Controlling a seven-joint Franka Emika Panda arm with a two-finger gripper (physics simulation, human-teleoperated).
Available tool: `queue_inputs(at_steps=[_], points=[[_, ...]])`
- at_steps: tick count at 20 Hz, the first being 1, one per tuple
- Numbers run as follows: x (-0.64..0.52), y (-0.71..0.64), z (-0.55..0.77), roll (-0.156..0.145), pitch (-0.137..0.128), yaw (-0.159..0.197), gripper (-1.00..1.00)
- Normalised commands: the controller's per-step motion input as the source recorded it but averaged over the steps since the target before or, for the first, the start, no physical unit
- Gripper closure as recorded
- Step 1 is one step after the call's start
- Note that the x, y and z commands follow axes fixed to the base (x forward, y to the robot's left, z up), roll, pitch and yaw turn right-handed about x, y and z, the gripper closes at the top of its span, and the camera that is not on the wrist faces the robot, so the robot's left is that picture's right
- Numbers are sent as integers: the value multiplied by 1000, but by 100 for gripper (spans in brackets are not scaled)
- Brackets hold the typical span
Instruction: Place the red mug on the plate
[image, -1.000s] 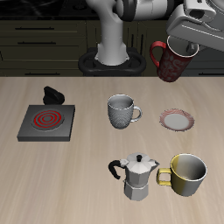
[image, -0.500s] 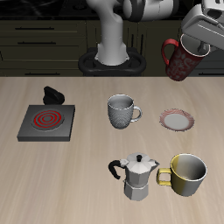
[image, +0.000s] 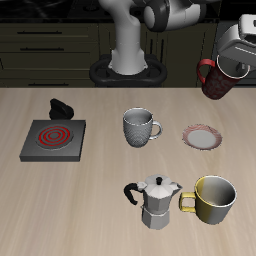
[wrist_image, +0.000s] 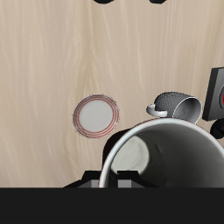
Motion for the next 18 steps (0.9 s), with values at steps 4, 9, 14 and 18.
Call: queue_inputs(at_steps=[4, 9, 14, 18], points=[[-345, 286, -200, 70, -31, -8, 100], [-113, 229, -127, 12, -12, -49, 100], [11, 255, -124, 50, -54, 1, 100], [-97, 296, -208, 84, -10, -116, 100]])
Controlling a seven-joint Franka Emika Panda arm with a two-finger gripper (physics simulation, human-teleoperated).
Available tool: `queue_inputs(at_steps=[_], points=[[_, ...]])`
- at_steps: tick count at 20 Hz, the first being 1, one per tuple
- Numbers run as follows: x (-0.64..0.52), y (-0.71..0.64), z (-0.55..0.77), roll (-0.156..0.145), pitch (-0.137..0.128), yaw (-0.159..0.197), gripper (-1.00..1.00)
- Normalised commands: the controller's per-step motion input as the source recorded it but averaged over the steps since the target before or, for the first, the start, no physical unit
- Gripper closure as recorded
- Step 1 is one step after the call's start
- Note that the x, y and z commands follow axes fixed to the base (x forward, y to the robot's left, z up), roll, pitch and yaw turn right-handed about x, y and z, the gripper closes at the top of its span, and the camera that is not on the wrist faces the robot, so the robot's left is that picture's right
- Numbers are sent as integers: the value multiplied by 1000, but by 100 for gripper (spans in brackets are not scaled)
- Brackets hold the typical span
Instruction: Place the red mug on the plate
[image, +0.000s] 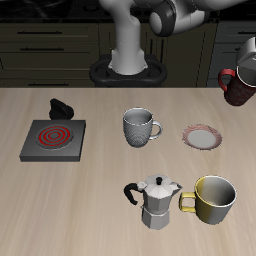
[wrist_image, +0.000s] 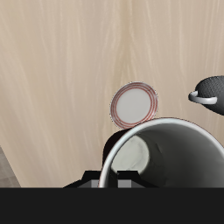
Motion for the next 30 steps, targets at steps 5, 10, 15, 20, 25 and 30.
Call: queue_inputs(at_steps=[5, 10, 15, 20, 25, 30], points=[[-96, 250, -417, -41, -17, -73, 100], [-310, 92, -218, -62, -180, 13, 100], [-230, -255, -404, -40, -12, -60, 100], [-489, 0, -288, 2, -103, -6, 100], [119, -228, -216, 0, -136, 127, 100], [438, -511, 331, -240, 39, -388, 100]])
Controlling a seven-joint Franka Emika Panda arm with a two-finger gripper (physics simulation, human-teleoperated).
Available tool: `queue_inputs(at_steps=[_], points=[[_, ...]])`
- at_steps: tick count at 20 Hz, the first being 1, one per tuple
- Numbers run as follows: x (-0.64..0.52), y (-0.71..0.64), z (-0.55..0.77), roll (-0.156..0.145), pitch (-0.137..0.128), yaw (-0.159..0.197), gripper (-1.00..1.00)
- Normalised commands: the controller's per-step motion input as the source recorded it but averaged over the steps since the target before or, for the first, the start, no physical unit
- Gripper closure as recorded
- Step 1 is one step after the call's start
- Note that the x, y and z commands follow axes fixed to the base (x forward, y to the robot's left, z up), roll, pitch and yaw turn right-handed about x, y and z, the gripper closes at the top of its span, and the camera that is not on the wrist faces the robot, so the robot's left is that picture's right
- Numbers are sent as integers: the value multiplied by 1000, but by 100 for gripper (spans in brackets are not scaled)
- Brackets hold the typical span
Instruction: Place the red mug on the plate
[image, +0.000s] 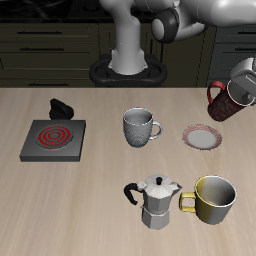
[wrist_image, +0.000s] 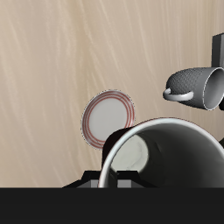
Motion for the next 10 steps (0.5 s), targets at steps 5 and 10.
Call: queue_inputs(at_steps=[5, 10], points=[[535, -445, 57, -243, 9, -212, 100], [101, 105, -184, 13, 45, -14, 100]])
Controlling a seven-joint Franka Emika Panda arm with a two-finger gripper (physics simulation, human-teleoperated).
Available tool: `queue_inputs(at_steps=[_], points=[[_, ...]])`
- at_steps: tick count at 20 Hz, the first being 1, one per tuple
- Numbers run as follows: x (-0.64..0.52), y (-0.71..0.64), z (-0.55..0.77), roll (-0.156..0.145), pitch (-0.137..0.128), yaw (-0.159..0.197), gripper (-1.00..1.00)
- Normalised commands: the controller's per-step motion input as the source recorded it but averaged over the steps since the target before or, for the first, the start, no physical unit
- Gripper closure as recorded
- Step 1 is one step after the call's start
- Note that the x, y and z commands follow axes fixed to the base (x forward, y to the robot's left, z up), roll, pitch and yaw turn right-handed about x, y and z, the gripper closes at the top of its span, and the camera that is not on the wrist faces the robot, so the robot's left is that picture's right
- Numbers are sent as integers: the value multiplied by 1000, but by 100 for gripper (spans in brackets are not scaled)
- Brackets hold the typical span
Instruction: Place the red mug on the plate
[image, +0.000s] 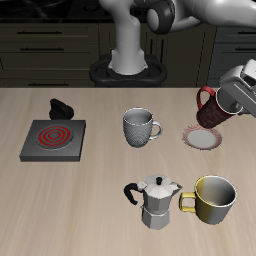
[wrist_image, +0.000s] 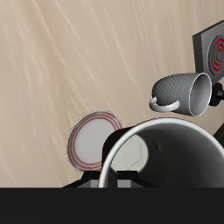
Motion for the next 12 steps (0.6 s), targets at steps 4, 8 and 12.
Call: queue_inputs(at_steps=[4, 8, 12], points=[[147, 57, -399, 75, 173, 16, 100], [-222, 217, -286, 77, 68, -16, 100], [32, 16, -178, -2, 74, -38, 100]])
